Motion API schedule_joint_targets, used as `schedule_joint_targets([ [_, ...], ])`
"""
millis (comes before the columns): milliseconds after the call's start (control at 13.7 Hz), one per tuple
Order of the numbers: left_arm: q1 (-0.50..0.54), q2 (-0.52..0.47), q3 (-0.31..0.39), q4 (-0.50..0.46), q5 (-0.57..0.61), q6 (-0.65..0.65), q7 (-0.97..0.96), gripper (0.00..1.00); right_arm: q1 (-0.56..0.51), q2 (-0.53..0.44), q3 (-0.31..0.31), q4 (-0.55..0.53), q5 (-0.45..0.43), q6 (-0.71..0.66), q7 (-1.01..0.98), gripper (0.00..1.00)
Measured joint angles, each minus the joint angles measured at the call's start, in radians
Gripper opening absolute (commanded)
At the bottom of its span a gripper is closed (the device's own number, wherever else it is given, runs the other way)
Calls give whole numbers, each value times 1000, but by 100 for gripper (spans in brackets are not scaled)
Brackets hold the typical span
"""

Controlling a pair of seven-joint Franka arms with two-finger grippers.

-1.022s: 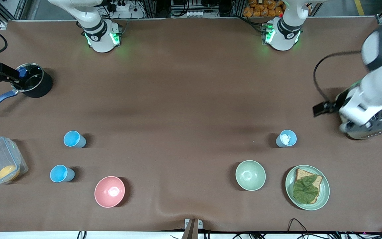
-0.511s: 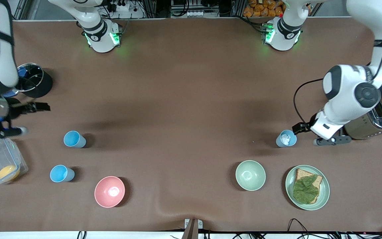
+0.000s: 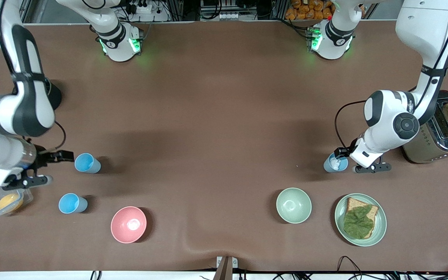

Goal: Stack blue cups with both arms
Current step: 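Grasp the tissue cup with the left gripper while the right gripper reaches a blue cup, then set the tissue cup mid-table with the left gripper while the right gripper lifts the cup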

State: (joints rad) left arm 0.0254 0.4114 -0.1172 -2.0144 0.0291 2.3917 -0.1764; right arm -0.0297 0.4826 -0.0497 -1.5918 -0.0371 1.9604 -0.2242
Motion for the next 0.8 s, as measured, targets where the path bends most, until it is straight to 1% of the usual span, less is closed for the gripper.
schedule_joint_targets([
  [73, 0, 8, 0, 8, 0, 0, 0, 1, -10, 21, -2, -20, 0, 47, 0, 100],
  [219, 0, 26, -1, 23, 0, 0, 0, 0, -47, 47, -5, -62, 14, 105, 0, 100],
  [365, -2, 37, -11, 44, -1, -3, 0, 0, -63, 49, -5, -84, 65, 112, -1, 100],
  [511, -9, 38, -32, 51, -1, -7, -1, 0, -62, 49, -3, -88, 79, 112, -1, 100],
  [657, -10, 36, -106, 60, -6, -27, -41, 0, -64, 52, -4, -101, 81, 113, -2, 100],
  [803, -21, 34, -219, 110, -11, -94, -150, 0, -73, 62, -5, -108, 81, 117, -24, 100],
])
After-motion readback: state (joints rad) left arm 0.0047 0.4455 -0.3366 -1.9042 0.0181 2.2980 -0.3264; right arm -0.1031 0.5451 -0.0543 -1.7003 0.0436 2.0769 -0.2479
